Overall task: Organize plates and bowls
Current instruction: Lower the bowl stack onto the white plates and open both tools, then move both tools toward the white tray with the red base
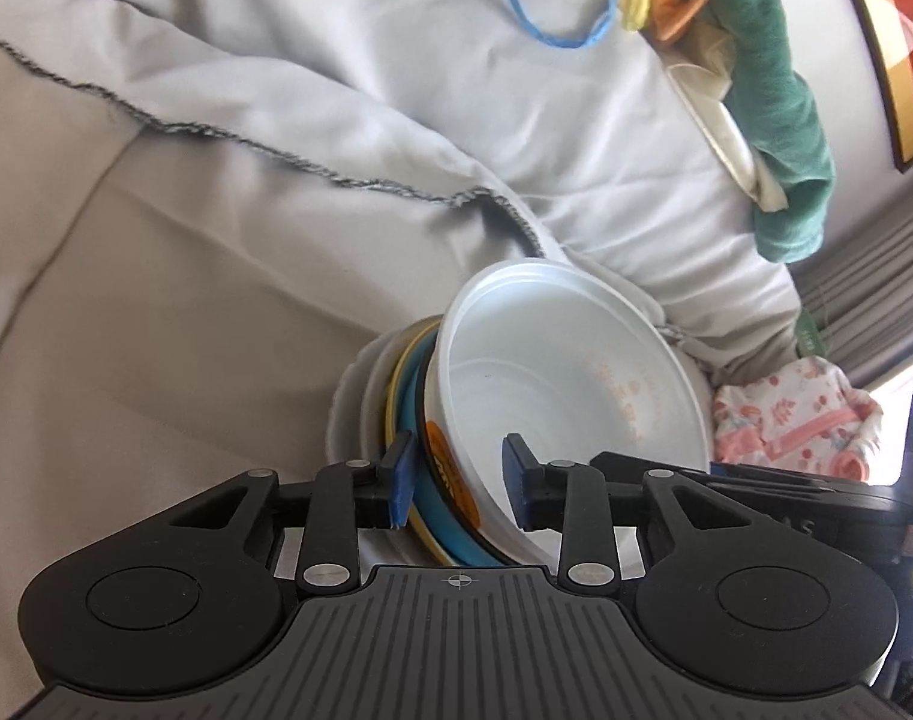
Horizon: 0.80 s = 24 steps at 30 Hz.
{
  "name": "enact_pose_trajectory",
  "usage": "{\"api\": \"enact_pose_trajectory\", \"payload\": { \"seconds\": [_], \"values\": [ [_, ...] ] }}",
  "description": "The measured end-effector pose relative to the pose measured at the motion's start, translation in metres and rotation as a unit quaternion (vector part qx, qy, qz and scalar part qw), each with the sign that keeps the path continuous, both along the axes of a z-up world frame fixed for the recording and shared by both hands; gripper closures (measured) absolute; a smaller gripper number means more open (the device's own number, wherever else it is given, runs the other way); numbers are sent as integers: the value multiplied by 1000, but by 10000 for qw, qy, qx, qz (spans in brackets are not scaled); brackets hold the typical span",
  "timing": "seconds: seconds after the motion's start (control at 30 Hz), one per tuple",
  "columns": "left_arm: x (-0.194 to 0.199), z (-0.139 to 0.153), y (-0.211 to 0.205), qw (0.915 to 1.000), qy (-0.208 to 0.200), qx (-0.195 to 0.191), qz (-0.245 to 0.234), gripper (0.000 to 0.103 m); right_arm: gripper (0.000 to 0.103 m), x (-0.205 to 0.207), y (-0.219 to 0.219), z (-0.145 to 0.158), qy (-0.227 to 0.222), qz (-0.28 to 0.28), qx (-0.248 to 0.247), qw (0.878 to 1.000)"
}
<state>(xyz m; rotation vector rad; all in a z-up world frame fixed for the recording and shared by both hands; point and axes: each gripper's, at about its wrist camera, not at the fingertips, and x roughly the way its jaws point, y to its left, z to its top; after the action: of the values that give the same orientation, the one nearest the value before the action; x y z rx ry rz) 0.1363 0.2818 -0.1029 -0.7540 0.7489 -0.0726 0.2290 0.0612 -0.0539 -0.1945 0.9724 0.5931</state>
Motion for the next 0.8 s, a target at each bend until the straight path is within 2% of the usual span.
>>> {"api": "enact_pose_trajectory", "payload": {
  "seconds": [0.13,0.23,0.4,0.5,0.6,0.8],
  "values": [
    [-2,2,-1,10000,-30,10,55,75,51,1,-6,-5,51,-74,-15,10000],
    [-12,13,3,9993,-306,13,192,75,52,-1,-9,-2,-72,-82,40,9999],
    [-13,18,4,9984,-506,-250,42,75,59,-2,-13,2,-157,-92,145,9997],
    [-10,20,1,9990,-405,-120,125,76,62,-3,-14,-1,-146,-87,134,9998],
    [-14,26,0,9982,-385,22,452,76,62,-2,-23,4,-171,-152,262,9994],
    [-30,68,-19,9865,-730,789,1235,76,60,-8,-75,35,-1000,-515,708,9911]
  ]
}}
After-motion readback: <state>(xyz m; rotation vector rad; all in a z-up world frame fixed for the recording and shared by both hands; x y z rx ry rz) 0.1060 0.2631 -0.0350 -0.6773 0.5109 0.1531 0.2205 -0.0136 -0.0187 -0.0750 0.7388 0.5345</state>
